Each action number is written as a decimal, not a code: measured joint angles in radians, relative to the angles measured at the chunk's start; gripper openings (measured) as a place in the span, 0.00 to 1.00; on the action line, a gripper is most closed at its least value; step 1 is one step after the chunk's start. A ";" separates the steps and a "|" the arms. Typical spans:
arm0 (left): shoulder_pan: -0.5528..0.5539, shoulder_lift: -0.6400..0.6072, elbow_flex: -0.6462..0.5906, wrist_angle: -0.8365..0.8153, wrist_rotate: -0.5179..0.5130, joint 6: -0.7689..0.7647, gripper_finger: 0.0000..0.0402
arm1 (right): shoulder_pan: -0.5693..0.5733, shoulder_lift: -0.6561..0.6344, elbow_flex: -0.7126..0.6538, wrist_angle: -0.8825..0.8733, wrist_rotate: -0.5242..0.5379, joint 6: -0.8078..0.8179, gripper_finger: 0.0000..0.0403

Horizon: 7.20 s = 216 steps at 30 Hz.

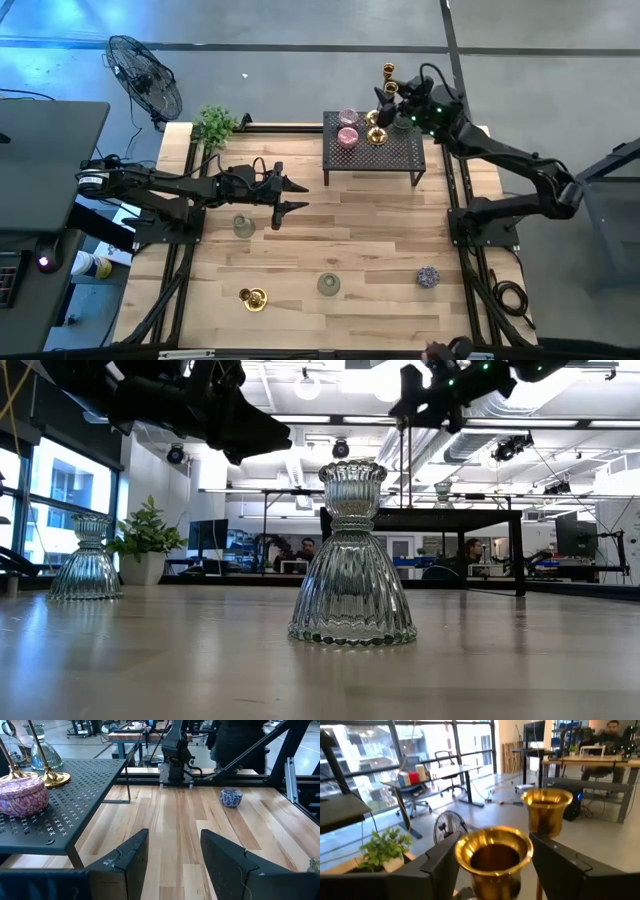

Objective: Pick & Place candle stick holders
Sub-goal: Put the top gold candle holder on the shelf aligned with the other gold candle holder, then put the bottom transparent candle holder on the shelf aligned with the other transparent candle holder

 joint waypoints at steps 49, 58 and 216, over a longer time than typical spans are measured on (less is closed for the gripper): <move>0.177 -0.054 -0.158 0.118 0.211 -0.067 0.01 | 1.140 0.111 0.000 -0.590 0.353 0.390 0.07; 0.177 -0.054 -0.158 0.104 0.207 -0.054 0.01 | 1.154 0.313 0.009 -0.417 0.163 0.392 0.44; 0.177 -0.052 -0.157 0.103 0.175 -0.030 0.01 | -0.191 0.046 0.163 -0.893 -0.108 -0.143 0.43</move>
